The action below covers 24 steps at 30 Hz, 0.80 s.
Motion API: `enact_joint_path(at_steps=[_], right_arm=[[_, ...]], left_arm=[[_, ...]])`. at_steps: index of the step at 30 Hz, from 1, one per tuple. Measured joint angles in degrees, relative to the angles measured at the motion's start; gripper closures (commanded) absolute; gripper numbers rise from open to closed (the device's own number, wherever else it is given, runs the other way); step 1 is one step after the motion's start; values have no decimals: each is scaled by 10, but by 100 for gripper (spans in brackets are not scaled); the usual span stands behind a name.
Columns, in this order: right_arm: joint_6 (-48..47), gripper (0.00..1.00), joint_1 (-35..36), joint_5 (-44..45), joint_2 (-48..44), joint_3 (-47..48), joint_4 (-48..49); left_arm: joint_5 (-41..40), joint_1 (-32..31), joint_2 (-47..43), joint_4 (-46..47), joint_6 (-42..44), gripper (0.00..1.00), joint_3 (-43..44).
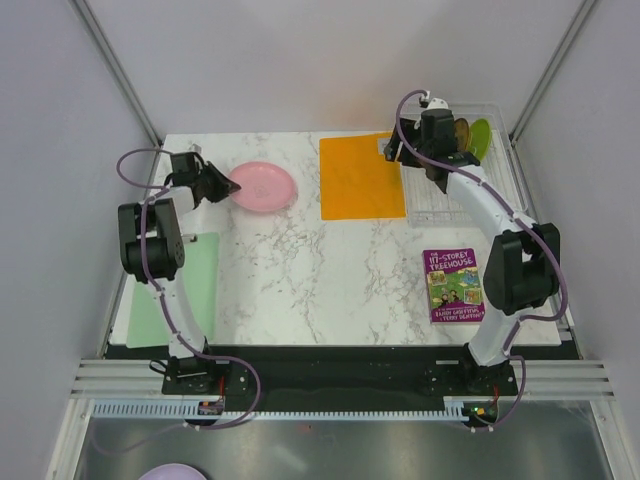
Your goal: Unload the plates from the dish rack
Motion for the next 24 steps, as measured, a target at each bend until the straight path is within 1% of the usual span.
enact_joint_path(at_steps=[1, 2, 3, 4, 6, 7, 8, 9, 13, 17, 20, 24], right_arm=[[-3, 24, -7, 0, 0, 2, -5], [-7, 23, -14, 2, 1, 7, -13], [-12, 23, -23, 7, 3, 19, -25], [-16, 22, -28, 12, 6, 28, -30], [-29, 20, -37, 28, 18, 64, -48], [-35, 20, -39, 40, 26, 82, -53], [-40, 20, -41, 50, 32, 96, -58], [-47, 20, -45, 63, 41, 114, -60], [-68, 20, -55, 117, 92, 183, -73], [-94, 20, -64, 184, 147, 237, -94], [-118, 21, -69, 236, 197, 283, -101], [-145, 23, -76, 273, 247, 329, -112]], left_arm=[[4, 0, 7, 0, 0, 59, 2], [5, 0, 12, 0, 1, 59, 3], [8, 0, 16, -1, 2, 55, 4], [9, 0, 20, -2, 1, 40, 6], [10, 0, 25, -2, 6, 30, 11], [11, 0, 27, -3, 5, 14, 14], [11, 0, 27, -5, 6, 9, 16], [11, 0, 27, -6, 10, 1, 17], [1, 0, 20, -11, 13, 0, 19], [-44, 1, -2, -43, 26, 0, 19], [-75, 1, -44, -60, 34, 0, 5], [-106, 0, -137, -63, 47, 0, -35]])
